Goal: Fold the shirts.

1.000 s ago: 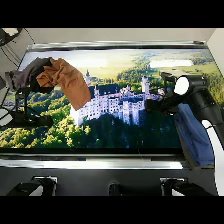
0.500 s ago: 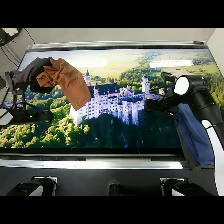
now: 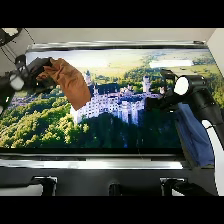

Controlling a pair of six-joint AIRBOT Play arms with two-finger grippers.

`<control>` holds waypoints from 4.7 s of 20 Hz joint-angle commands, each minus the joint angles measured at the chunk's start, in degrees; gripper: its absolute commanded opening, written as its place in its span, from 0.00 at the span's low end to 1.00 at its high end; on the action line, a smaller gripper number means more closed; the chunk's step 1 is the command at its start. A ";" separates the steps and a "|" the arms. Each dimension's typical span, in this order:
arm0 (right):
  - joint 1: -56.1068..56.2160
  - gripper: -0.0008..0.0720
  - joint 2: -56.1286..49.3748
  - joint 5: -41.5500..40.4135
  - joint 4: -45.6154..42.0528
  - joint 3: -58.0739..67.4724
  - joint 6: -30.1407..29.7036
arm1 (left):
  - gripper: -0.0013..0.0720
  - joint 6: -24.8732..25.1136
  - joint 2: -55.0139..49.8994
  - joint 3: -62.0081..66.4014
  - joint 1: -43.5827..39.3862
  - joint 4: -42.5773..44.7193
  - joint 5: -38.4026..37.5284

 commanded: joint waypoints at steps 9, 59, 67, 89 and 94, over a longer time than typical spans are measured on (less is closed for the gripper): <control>0.04 0.94 -0.02 -4.81 0.42 -0.02 6.58 | 0.97 -8.07 -32.92 28.61 5.31 -16.50 1.11; 0.04 0.94 24.72 15.61 -14.82 4.85 3.30 | 0.95 18.32 7.34 8.94 -21.18 -14.01 -28.46; 0.04 0.94 0.24 10.08 -11.39 3.19 0.26 | 0.88 23.39 17.18 -29.07 -7.63 -20.00 -24.48; -7.34 0.93 -25.33 -6.21 16.35 3.21 2.40 | 0.05 28.17 12.96 -41.46 -20.04 -29.79 0.09; -6.73 0.37 -28.48 -10.19 20.92 3.21 2.45 | 0.05 28.17 16.57 -41.46 -20.02 -29.77 0.07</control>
